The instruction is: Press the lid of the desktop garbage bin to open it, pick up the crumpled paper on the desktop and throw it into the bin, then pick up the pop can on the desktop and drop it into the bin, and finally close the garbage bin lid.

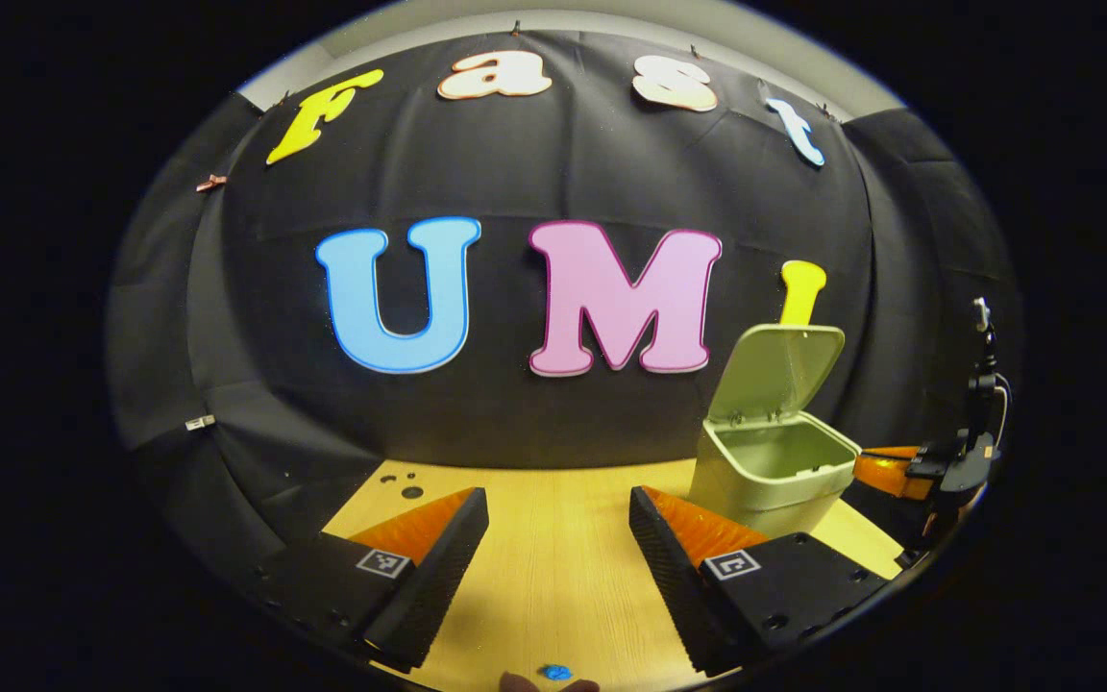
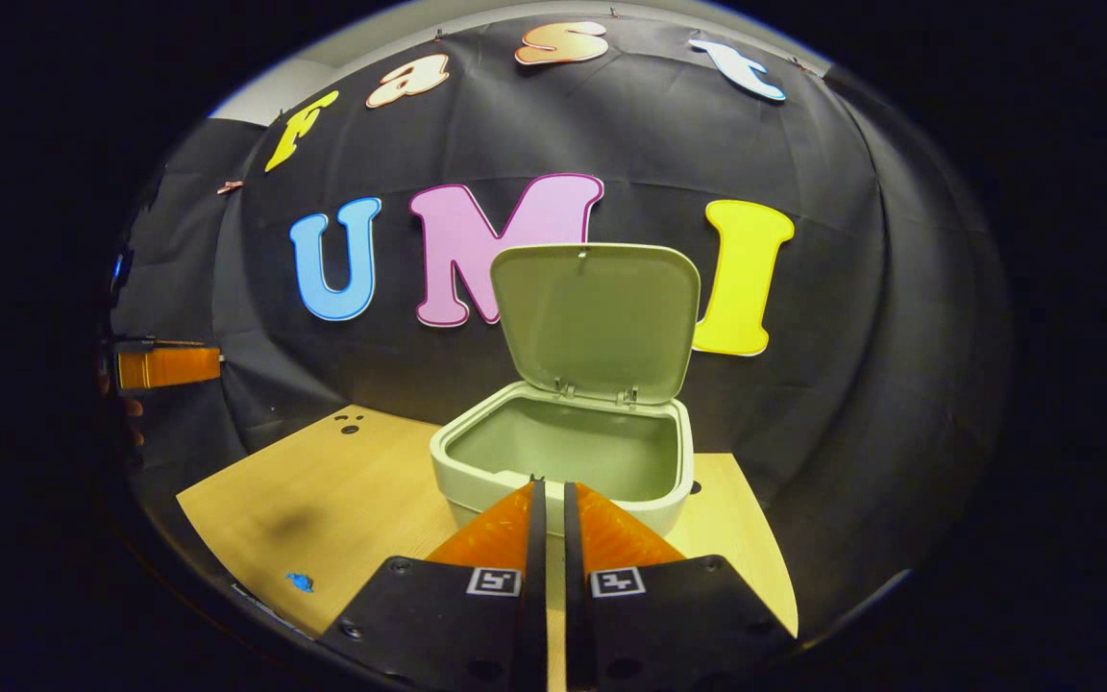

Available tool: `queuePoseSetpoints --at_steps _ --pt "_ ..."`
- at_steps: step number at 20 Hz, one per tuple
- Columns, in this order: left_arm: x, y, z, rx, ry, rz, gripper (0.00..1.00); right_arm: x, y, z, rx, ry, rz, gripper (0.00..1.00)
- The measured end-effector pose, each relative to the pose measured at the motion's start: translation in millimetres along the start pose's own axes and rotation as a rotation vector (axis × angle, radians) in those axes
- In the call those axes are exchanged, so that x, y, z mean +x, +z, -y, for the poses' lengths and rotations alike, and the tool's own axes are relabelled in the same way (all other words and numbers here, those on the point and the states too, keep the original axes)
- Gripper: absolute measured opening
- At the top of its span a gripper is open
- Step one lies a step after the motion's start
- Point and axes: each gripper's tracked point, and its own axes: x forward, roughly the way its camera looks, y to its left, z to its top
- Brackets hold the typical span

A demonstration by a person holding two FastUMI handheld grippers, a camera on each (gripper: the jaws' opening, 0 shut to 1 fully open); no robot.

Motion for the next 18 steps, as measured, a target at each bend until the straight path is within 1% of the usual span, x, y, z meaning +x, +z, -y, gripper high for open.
queuePoseSetpoints --at_steps 1,2,3,4,6,7,9,11,13,16,18 --pt "1 -15 -2 0.008 0.002 -0.027 0.95 -2 -2 -3 0.000 0.006 -0.003 0.14" --pt "1 -29 -4 0.018 0.005 -0.056 0.95 -5 -3 -5 0.001 0.012 -0.006 0.20" --pt "2 -46 -5 0.026 0.005 -0.086 0.95 -6 -5 -8 0.004 0.021 -0.008 0.22" --pt "2 -61 -7 0.030 0.002 -0.114 0.95 -9 -6 -10 0.004 0.025 -0.012 0.27" --pt "1 -90 -7 0.036 -0.014 -0.167 0.95 -10 -11 -14 0.005 0.031 -0.024 0.29" --pt "1 -105 -6 0.039 -0.026 -0.191 0.95 -12 -14 -15 0.003 0.033 -0.031 0.31" --pt "0 -139 -5 0.048 -0.044 -0.254 0.94 -14 -19 -16 0.000 0.037 -0.046 0.31" --pt "-2 -174 -2 0.035 -0.070 -0.325 0.94 -16 -21 -19 0.000 0.045 -0.055 0.31" --pt "-8 -206 -1 0.014 -0.082 -0.395 0.90 -16 -21 -20 0.002 0.047 -0.061 0.32" --pt "-15 -243 -1 0.012 -0.094 -0.476 0.86 -17 -24 -22 -0.004 0.049 -0.072 0.36" --pt "-16 -262 2 0.017 -0.106 -0.521 0.83 -19 -29 -22 -0.011 0.050 -0.085 0.37"
